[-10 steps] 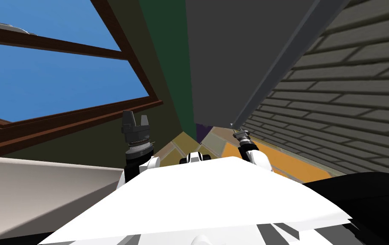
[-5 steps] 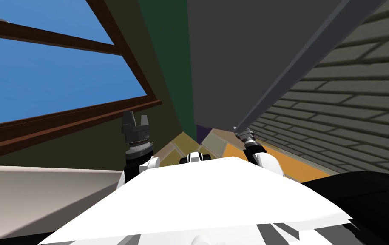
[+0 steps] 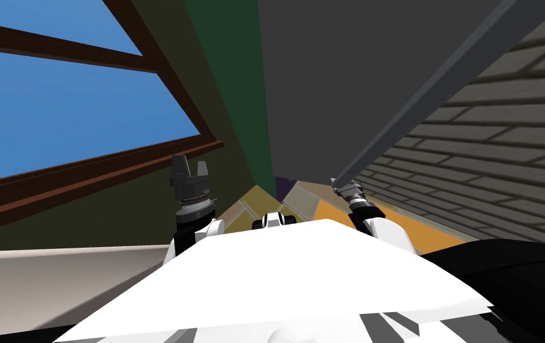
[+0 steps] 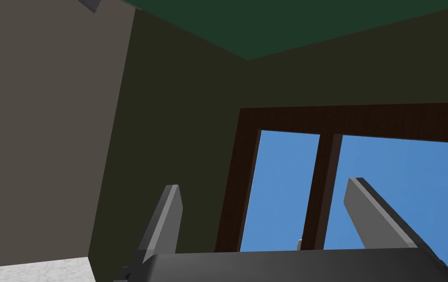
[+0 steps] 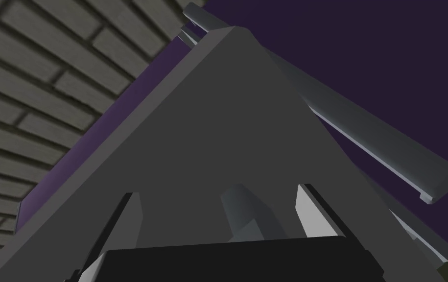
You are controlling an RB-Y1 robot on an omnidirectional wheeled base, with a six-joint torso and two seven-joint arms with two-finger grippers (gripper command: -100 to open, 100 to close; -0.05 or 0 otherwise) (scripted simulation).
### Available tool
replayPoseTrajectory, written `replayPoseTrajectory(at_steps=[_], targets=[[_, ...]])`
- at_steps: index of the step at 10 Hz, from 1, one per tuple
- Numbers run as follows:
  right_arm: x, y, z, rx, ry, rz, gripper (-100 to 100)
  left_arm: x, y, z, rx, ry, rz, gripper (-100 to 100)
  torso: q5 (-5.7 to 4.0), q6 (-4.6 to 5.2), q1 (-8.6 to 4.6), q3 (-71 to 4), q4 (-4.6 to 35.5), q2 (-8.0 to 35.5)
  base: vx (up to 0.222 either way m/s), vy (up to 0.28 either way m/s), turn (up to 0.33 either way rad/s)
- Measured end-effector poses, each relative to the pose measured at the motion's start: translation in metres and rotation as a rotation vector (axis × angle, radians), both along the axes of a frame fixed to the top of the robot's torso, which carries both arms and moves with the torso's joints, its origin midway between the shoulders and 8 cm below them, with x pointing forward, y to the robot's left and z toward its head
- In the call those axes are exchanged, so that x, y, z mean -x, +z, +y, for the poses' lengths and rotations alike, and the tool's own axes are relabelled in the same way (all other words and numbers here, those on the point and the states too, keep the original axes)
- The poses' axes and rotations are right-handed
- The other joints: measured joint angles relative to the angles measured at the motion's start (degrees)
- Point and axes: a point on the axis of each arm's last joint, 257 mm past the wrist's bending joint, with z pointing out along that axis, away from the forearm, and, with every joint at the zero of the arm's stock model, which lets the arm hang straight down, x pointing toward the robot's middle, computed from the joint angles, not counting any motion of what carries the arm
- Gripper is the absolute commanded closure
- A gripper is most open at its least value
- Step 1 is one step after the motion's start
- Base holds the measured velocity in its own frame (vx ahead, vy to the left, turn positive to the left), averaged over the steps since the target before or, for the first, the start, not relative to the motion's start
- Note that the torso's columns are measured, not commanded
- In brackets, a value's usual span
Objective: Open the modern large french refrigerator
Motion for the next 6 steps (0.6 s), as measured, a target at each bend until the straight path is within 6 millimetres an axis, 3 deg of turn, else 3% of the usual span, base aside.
replayPoseTrajectory(at_steps=[1, 6], targets=[[0.001, -0.002, 0.0, -0.009, 0.0, 0.005, 0, 0.0, 0.0, 0.0, 0.0, 0.0, 0.0, 0, -0.18, -0.19, 0.01, 0.07, -0.1, -0.02, 0.014, -0.001, 0.012], [0.005, -0.016, 0.001, -0.021, 0.0, 0.031, 0, 0.0, 0.0, 0.0, 0.0, 0.0, 0.0, 0, -0.59, -0.29, -0.39, -0.23, -0.47, -0.66, 0.001, 0.0, 0.002]])
